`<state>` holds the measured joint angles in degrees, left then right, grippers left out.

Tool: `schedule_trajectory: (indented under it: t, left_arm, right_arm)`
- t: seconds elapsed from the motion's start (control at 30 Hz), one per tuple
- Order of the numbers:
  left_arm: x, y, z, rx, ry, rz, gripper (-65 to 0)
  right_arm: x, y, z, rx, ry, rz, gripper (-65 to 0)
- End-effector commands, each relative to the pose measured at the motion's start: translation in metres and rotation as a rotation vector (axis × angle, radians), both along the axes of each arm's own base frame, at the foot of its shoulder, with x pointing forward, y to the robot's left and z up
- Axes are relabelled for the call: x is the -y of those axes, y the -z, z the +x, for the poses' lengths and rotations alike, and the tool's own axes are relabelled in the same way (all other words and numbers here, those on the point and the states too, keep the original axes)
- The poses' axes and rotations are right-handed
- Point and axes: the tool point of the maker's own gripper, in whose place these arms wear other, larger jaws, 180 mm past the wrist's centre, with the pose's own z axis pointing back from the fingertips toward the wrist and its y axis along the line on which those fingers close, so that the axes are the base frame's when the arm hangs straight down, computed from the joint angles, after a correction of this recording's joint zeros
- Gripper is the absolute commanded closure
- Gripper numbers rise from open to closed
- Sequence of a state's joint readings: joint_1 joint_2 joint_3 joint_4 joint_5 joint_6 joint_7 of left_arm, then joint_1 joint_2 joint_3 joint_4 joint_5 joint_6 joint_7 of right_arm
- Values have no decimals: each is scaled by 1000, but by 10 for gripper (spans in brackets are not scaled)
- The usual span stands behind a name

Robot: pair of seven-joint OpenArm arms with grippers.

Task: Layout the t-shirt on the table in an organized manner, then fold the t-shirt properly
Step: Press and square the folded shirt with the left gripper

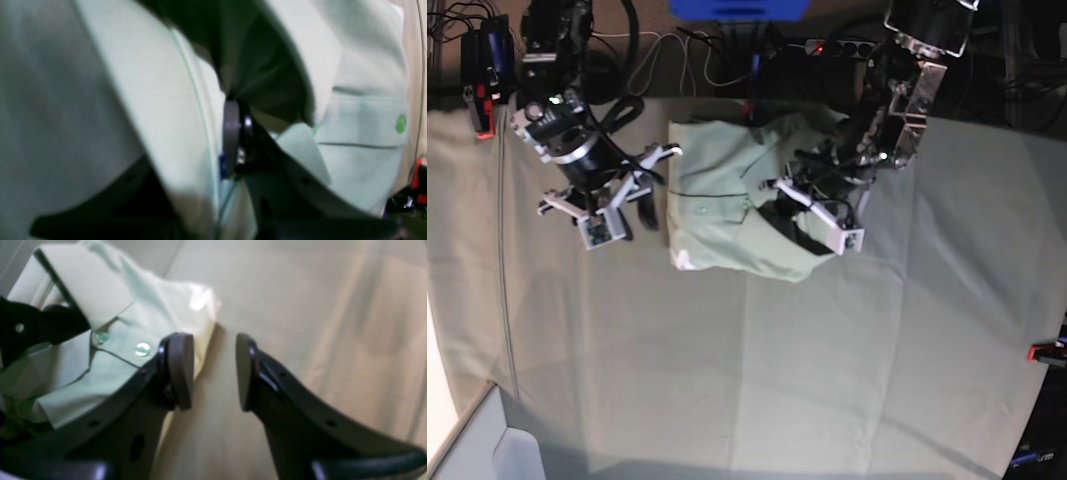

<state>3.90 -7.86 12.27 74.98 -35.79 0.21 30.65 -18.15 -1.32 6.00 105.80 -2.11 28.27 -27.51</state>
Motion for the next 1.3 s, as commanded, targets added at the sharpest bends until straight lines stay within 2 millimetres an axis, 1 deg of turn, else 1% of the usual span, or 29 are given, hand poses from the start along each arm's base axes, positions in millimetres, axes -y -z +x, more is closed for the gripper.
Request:
schedule_trajectory:
  t: [0.0, 0.1, 0.13, 0.2, 0.27, 0.37, 0.4, 0.47, 0.53, 0.57, 0.6, 0.67, 0.7, 0.8, 0.93, 1.0, 1.2, 1.27]
  left_arm:
    - [1, -11, 18, 45, -6, -8, 0]
    - [15, -14, 35, 67, 71, 26, 0]
    - [22, -14, 39, 73, 111, 41, 0]
    - [29, -13, 48, 83, 179, 83, 0]
    - [46, -15, 57, 111, 284, 134, 0]
    - [71, -26, 75, 181, 470, 245, 0]
    - [82, -28, 76, 204, 541, 284, 0]
    - [95, -34, 82, 252, 662, 367, 0]
    - [124, -44, 87, 308, 764, 415, 0]
    - [133, -47, 90, 336, 801, 437, 0]
    - [143, -48, 89, 359, 832, 451, 0]
    - [165, -48, 82, 390, 882, 450, 0]
    - [172, -48, 81, 403, 894, 451, 0]
    - [187, -40, 75, 423, 948, 497, 0]
    - [203, -35, 69, 520, 1068, 634, 0]
    - [205, -35, 72, 551, 1088, 679, 0]
    - [203, -38, 77, 582, 1103, 720, -3]
    - [203, -38, 79, 589, 1108, 736, -36]
  right_arm:
    - [5, -16, 7, 56, 19, 12, -222]
    - [29, -19, 8, 65, 78, -14, -222]
    - [37, -21, 8, 69, 98, -23, -222]
    - [48, -20, 7, 67, 126, -33, -222]
    - [58, -20, 5, 65, 151, -43, -222]
    - [73, -20, 2, 63, 190, -57, -222]
    - [74, -19, 2, 61, 196, -58, -222]
    - [79, -18, -1, 54, 208, -63, -222]
    - [83, -18, -3, 53, 238, -55, -222]
    - [85, -18, -3, 54, 252, -48, -222]
    - [86, -18, -3, 54, 267, -43, -222]
    - [89, -17, -5, 52, 284, -38, -222]
    - [90, -17, -5, 51, 287, -39, -222]
    - [90, -17, -7, 51, 286, -40, -222]
    - [91, -18, -7, 52, 287, -44, -222]
    - [91, -19, -7, 55, 287, -47, -222]
    - [89, -22, -6, 62, 285, -46, -222]
    - [88, -22, -6, 62, 282, -44, -222]
